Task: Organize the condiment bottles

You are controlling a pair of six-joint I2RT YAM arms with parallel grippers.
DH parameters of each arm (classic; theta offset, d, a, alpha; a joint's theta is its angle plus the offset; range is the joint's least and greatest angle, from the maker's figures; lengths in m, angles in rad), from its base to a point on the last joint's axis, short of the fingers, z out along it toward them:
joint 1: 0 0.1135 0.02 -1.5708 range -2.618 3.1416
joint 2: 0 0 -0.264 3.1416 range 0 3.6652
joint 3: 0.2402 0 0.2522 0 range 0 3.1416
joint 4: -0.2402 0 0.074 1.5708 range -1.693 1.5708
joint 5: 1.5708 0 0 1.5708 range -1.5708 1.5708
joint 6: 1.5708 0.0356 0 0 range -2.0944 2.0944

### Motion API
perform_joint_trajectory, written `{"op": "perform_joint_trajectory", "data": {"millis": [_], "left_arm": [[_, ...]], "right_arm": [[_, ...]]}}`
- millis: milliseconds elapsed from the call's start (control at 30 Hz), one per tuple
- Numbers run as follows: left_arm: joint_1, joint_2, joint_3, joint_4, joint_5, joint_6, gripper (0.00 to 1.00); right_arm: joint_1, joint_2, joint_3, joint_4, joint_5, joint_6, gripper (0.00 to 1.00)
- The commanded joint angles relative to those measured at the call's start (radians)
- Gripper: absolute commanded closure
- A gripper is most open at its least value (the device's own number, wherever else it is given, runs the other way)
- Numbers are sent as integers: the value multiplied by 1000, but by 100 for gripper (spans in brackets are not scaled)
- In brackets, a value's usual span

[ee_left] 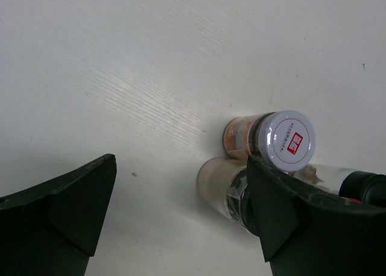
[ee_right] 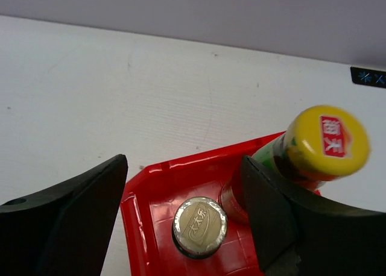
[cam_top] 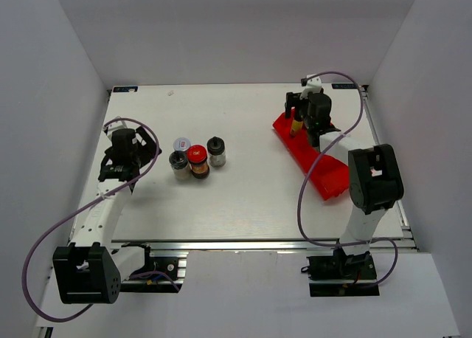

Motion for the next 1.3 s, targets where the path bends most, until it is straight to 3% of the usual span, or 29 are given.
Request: {"op": "perform_joint_trajectory", "data": {"millis": [0, 100, 333, 533, 767, 900, 1100, 1267], "left_arm": [[0, -14, 53, -19, -1, -23, 2], [0, -21, 65, -41, 6, -41, 2], [0, -38, 76, -119, -48, -136, 2], [0, -50, 44, -150, -28, -166, 2], [0, -159, -1, -186, -45, -219, 2], [0, -224, -38, -180, -53, -231, 2], [0, -201, -35, -168, -30, -215, 2], [0, -178, -35, -156, -24, -204, 2]], "right_arm": [[-5, -124, -1, -3, -23, -4, 18], [-3, -187, 5, -48, -32, -17, 11], [44, -343, 15, -280, -154, -37, 11], [326, -422, -88, -372, -23, -64, 11], [465, -307, -108, -329, -33, 91, 11], [508, -163, -58, -319, -75, 65, 11], [528, -19, 21, -262, -148, 42, 11], [528, 64, 32, -112, -204, 43, 11]]}}
